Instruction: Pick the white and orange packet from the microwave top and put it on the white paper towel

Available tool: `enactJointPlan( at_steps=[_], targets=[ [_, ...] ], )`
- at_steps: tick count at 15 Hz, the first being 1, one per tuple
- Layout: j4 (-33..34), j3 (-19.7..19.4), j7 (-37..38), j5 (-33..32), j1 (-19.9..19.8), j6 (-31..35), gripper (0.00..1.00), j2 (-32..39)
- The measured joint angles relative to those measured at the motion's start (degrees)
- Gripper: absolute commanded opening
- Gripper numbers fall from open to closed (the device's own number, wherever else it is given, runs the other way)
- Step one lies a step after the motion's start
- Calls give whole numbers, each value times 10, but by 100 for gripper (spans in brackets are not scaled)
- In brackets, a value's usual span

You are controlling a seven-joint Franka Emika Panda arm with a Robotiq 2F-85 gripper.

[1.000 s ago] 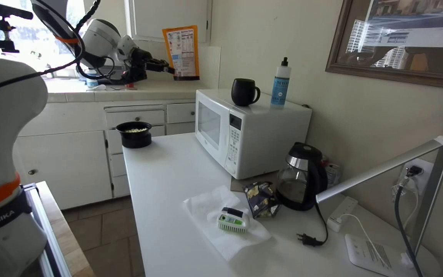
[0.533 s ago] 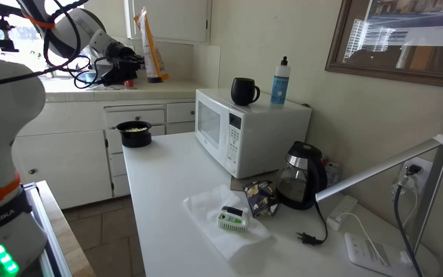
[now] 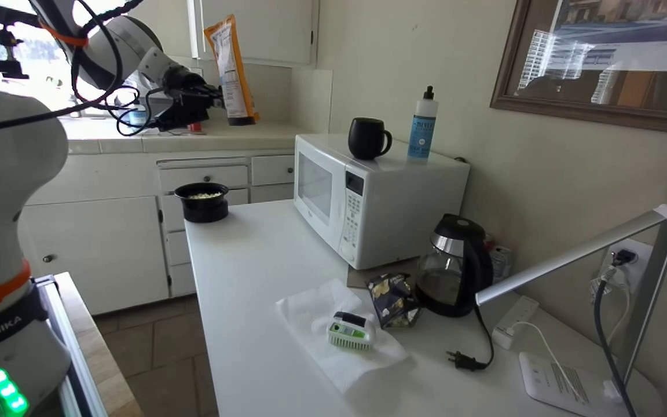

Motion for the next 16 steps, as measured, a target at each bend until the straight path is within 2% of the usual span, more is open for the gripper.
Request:
enactJointPlan(
  at_steps=[1,3,5,11,12,16],
  targets=[
    [0,17,0,0,-15,0,0,0],
    [-1,70,5,0,-73,1,0,0],
    [-13,104,16,3,-131,19,0,0],
    [-86,169,90,19,-304,142,0,45],
    [-90,167,93,19,-315,166,0,62],
    [-74,110,91,10,-311,246,0,131]
  ],
)
